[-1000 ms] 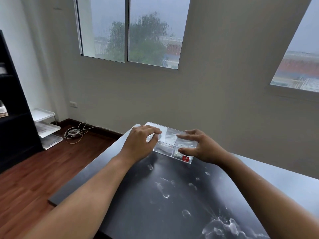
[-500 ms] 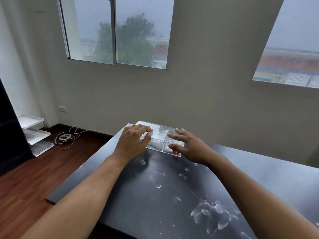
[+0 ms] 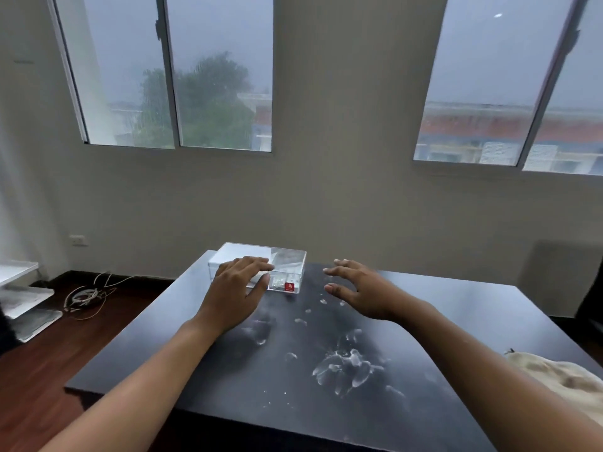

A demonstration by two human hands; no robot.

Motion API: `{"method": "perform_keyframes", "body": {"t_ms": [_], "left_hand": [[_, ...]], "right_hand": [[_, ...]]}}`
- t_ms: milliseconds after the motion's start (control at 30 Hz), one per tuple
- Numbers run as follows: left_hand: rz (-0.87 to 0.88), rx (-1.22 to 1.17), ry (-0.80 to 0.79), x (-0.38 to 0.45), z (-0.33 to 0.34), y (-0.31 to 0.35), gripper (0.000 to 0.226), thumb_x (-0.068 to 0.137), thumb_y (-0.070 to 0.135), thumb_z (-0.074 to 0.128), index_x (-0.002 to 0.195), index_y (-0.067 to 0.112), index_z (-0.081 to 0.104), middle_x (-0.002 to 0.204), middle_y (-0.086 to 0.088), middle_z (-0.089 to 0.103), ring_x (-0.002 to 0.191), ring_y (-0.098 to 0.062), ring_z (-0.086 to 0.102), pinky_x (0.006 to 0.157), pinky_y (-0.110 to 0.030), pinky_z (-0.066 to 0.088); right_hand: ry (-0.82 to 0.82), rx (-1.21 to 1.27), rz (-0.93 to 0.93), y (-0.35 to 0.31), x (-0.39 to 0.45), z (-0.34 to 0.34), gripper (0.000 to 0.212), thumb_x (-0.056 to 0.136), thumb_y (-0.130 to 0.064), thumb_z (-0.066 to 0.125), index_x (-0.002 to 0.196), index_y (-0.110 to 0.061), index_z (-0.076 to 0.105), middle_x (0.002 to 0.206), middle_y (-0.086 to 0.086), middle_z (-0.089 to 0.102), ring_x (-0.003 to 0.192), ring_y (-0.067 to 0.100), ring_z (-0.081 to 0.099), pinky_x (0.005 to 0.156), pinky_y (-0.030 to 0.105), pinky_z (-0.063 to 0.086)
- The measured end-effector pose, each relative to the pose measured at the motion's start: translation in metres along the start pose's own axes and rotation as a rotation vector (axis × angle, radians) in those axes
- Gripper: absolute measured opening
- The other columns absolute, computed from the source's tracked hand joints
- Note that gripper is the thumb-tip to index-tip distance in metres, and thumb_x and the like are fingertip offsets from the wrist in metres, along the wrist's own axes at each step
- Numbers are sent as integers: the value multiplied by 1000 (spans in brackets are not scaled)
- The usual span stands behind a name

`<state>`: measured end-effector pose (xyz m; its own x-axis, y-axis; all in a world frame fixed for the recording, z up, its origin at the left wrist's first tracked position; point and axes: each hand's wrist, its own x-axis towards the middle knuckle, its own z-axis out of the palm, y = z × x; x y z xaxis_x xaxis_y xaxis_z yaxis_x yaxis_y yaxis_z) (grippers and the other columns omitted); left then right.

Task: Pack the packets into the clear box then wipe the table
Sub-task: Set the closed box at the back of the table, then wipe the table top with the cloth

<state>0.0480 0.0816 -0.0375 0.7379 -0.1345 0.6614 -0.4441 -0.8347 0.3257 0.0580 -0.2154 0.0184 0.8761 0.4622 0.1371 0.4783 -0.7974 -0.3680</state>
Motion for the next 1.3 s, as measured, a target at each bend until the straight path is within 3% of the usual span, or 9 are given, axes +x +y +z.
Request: {"method": "perform_keyframes", "body": {"t_ms": [200, 333, 600, 800, 900, 1000, 1100, 1200, 1300], "left_hand": [[76, -95, -59, 10, 20, 72, 24, 97, 41, 53, 112, 34, 69, 120, 20, 66, 108, -7, 64, 100, -33, 39], [155, -176, -158, 19, 46, 137, 24, 99, 44, 56, 116, 34, 70, 124, 20, 64, 116, -2, 59, 102, -34, 38], [297, -280, -331, 23, 111, 277, 41, 97, 56, 48, 127, 33, 63, 131, 10, 64, 121, -14, 59, 107, -43, 39], [327, -207, -547, 20, 157, 338, 57, 96, 62, 47, 142, 30, 51, 142, 5, 60, 131, -18, 55, 109, -43, 36], [341, -142, -660, 13, 171, 356, 69, 92, 69, 48, 147, 29, 46, 144, 2, 57, 134, -22, 49, 108, -45, 32], [398, -106, -685, 9, 175, 365, 65, 91, 68, 53, 145, 32, 50, 137, -1, 55, 130, -24, 46, 107, -45, 33], [399, -187, -662, 7, 174, 366, 50, 93, 55, 60, 133, 26, 61, 124, -4, 66, 117, -26, 59, 97, -41, 45], [379, -247, -614, 1, 169, 366, 38, 93, 47, 64, 121, 21, 68, 112, -5, 71, 103, -27, 65, 84, -38, 51], [388, -234, -563, 0, 160, 359, 30, 95, 41, 61, 119, 24, 69, 108, -4, 69, 100, -27, 64, 75, -34, 46]], "right_hand": [[55, -44, 124, 37, -62, -37, 50, 99, -56, 53, 143, -33, 57, 155, 0, 45, 143, 20, 42, 117, 37, 33], [116, -58, 256, 64, -109, -64, 47, 99, -55, 53, 139, -31, 60, 141, -1, 54, 131, 22, 53, 107, 34, 40], [72, -96, 481, 127, -198, -112, 44, 99, -50, 58, 139, -33, 59, 148, -6, 53, 140, 16, 45, 115, 32, 33], [-85, -81, 681, 165, -258, -118, 77, 78, -62, 76, 146, -38, 50, 158, -13, 41, 143, 11, 41, 118, 32, 33], [-120, -26, 707, 170, -278, -112, 83, 75, -62, 80, 147, -40, 47, 137, -18, 49, 123, 6, 51, 102, 22, 39], [4, 16, 668, 175, -285, -102, 71, 72, -60, 83, 135, -39, 59, 124, -21, 58, 110, 0, 57, 92, 17, 41], [176, 7, 603, 180, -288, -88, 34, 74, -47, 86, 101, -31, 73, 97, -15, 68, 90, 2, 63, 74, 11, 44], [292, -90, 507, 171, -288, -76, 21, 80, -38, 83, 78, -23, 69, 74, -10, 62, 71, 7, 59, 64, 24, 47], [299, -173, 515, 156, -283, -73, 14, 86, -41, 70, 80, -29, 64, 79, -9, 67, 79, 18, 63, 72, 42, 53]]}}
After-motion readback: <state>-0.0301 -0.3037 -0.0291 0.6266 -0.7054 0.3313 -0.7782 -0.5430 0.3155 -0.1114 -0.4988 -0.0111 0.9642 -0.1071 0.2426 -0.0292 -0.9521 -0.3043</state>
